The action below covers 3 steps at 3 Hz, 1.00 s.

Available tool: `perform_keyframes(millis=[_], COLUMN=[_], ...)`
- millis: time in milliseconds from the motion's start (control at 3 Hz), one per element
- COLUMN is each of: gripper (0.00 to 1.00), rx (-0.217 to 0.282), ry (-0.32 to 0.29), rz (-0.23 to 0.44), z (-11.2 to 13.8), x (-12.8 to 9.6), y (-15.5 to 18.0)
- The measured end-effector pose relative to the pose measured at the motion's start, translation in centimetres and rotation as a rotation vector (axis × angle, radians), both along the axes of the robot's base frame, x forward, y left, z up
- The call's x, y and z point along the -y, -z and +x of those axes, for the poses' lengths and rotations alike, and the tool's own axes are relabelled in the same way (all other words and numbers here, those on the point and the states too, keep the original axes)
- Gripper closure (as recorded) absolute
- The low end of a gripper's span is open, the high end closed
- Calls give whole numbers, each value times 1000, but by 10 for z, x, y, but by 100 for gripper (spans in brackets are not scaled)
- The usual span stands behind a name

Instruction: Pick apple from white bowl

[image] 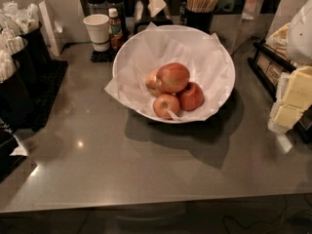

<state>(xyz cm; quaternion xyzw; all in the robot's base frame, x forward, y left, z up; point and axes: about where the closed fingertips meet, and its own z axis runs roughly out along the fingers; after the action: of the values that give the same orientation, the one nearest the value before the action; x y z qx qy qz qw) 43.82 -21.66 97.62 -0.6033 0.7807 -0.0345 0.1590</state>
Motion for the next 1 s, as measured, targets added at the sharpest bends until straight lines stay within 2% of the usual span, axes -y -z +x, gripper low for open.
perform_keyframes(millis=[667,1000], gripper=[0,0], rx=[17,11], ry=[-16,-76], rz=[17,111], z=[7,35], x=[-6,-27], y=[-4,-5])
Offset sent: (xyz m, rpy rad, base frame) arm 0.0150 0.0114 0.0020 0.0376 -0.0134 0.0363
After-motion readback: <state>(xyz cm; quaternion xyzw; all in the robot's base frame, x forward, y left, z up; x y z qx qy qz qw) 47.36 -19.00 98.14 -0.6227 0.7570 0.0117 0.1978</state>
